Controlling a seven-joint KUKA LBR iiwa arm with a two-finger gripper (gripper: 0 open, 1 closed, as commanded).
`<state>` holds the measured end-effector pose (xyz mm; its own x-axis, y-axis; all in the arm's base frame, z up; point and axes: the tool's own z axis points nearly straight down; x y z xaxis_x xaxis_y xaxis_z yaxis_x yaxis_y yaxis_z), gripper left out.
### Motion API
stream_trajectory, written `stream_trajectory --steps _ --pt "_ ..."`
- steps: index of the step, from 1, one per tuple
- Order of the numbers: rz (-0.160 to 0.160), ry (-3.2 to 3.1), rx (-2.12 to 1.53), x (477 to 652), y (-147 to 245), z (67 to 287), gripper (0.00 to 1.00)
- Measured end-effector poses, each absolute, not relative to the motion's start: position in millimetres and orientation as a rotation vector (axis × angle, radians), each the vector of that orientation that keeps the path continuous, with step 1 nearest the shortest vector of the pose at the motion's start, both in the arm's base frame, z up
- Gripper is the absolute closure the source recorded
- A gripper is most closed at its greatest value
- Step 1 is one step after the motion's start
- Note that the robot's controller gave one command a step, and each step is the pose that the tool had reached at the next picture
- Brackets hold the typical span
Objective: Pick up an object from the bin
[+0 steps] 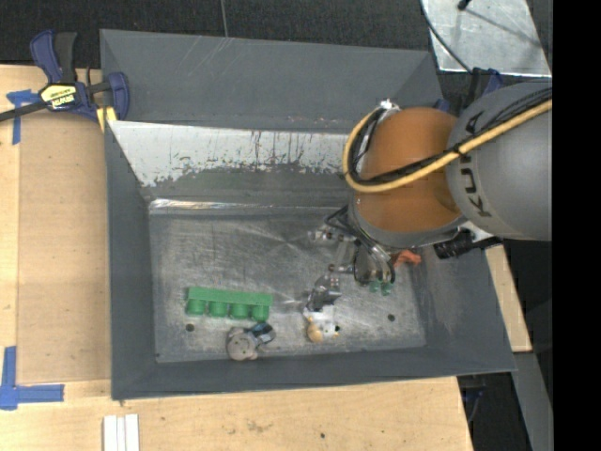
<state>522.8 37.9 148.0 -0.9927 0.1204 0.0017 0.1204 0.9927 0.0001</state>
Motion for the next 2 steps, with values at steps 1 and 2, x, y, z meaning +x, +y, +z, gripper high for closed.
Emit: stream_trajectory --steps 1,2 --pt "0.0 -3.134 -0.225 510.0 108.6 147.6 0.0" --pt "-0.002 -3.145 0.108 513.5 147.4 94.9 0.0"
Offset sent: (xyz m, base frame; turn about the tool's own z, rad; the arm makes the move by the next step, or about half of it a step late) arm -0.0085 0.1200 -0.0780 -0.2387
